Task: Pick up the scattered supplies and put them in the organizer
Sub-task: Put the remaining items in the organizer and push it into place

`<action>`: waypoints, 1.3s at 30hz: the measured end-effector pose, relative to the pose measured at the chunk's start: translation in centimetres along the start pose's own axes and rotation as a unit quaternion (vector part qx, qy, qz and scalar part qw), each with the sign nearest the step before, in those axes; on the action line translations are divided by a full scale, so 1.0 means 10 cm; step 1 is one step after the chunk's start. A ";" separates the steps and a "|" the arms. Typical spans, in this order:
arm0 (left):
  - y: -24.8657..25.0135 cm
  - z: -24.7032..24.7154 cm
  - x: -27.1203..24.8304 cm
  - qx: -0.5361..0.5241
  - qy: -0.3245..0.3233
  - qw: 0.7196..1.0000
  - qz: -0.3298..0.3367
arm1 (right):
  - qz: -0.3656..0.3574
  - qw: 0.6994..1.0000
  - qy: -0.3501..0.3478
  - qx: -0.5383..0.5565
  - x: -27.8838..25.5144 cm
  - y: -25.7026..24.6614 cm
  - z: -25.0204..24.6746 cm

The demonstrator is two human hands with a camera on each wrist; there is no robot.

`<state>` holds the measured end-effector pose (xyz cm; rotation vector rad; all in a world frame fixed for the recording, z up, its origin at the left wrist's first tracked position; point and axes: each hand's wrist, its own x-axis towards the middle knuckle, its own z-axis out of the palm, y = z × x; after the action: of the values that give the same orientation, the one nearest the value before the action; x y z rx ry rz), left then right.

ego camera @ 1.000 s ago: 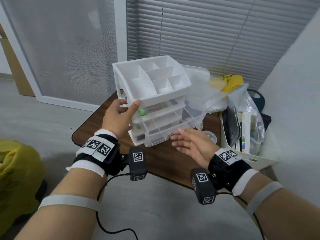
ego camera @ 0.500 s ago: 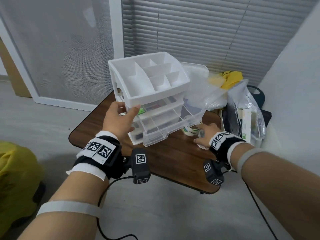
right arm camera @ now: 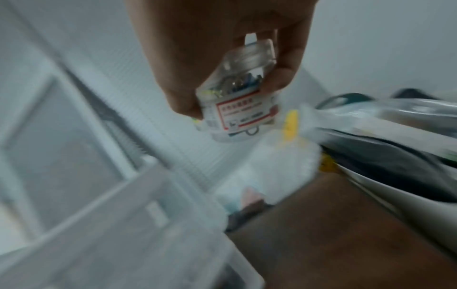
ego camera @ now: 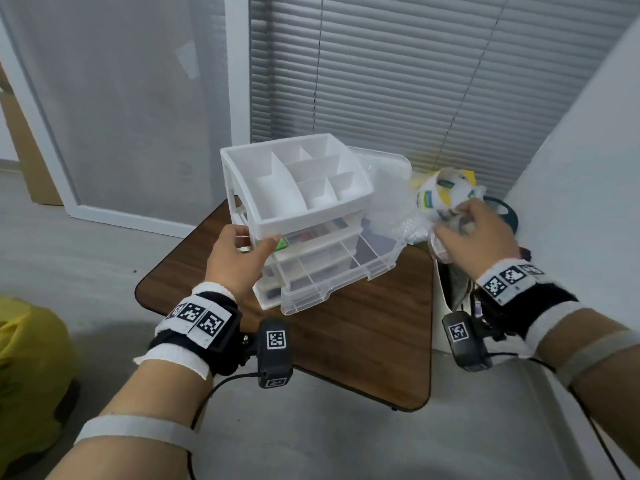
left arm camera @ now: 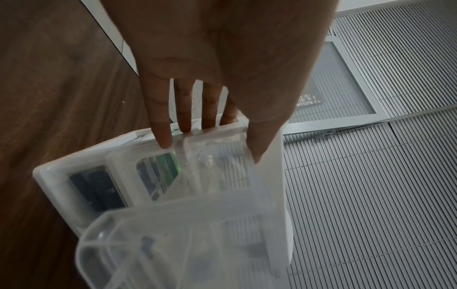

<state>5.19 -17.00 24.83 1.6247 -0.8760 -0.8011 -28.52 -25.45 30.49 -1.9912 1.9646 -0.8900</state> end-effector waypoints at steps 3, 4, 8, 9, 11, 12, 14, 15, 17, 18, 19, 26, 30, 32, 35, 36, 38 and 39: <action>0.01 -0.01 0.00 0.004 -0.003 1.000 0.008 | -0.123 0.991 -0.051 0.010 0.02 -0.58 -0.31; 0.00 -0.01 0.00 0.004 -0.003 1.000 0.009 | -0.147 0.983 -0.105 -0.028 0.02 -0.75 -0.34; 0.00 -0.03 -0.01 0.008 -0.013 1.000 0.013 | -0.188 0.927 -0.264 -0.190 -0.04 -1.22 -0.27; 0.00 -0.04 -0.01 0.008 -0.015 1.000 0.013 | -0.189 0.914 -0.285 -0.218 -0.07 -1.28 -0.24; 0.00 -0.07 -0.03 0.009 -0.019 1.000 0.014 | -0.185 0.896 -0.310 -0.260 -0.09 -1.38 -0.15; 0.00 -0.07 -0.04 0.013 -0.023 1.000 0.016 | -0.179 0.891 -0.314 -0.276 -0.08 -1.41 -0.11; 0.00 -0.08 -0.05 0.021 -0.027 0.999 0.022 | -0.167 0.883 -0.317 -0.303 -0.07 -1.47 -0.02; 0.00 -0.09 -0.06 0.023 -0.028 0.999 0.023 | -0.164 0.875 -0.324 -0.320 -0.07 -1.49 0.03; 0.01 -0.09 -0.07 0.024 -0.028 0.999 0.023 | -0.160 0.856 -0.347 -0.348 -0.06 -1.53 0.11; 0.01 -0.09 -0.07 0.024 -0.028 0.999 0.023 | -0.157 0.852 -0.354 -0.354 -0.06 -1.55 0.13; 0.01 -0.09 -0.08 0.023 -0.028 0.999 0.024 | -0.152 0.852 -0.357 -0.352 -0.07 -1.56 0.13; -0.02 -0.10 -0.04 0.015 -0.038 0.999 0.026 | -0.202 0.893 -0.287 -0.280 -0.16 -1.62 0.07; -0.07 -0.10 -0.04 0.008 -0.043 0.999 0.030 | -0.300 0.908 -0.269 -0.114 -0.34 -1.79 0.22; -0.09 -0.11 -0.03 0.010 -0.047 0.998 0.029 | -0.318 0.901 -0.278 -0.100 -0.40 -1.83 0.38; -0.09 -0.13 -0.04 0.011 -0.058 0.998 0.032 | -0.311 0.908 -0.266 -0.089 -0.44 -1.78 0.53; -0.08 -0.13 -0.06 0.013 -0.063 0.997 0.036 | -0.303 0.914 -0.258 -0.074 -0.45 -1.76 0.53; -0.05 -0.14 -0.09 0.003 -0.089 0.995 0.042 | -0.287 0.927 -0.240 -0.041 -0.45 -1.75 0.48; -0.02 -0.15 -0.13 -0.005 -0.113 0.992 0.050 | -0.277 0.932 -0.230 -0.032 -0.44 -1.75 0.42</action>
<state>5.83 -15.18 25.03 1.4886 -1.1032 -0.9298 -11.33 -20.72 35.39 -2.5542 1.2090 -0.3839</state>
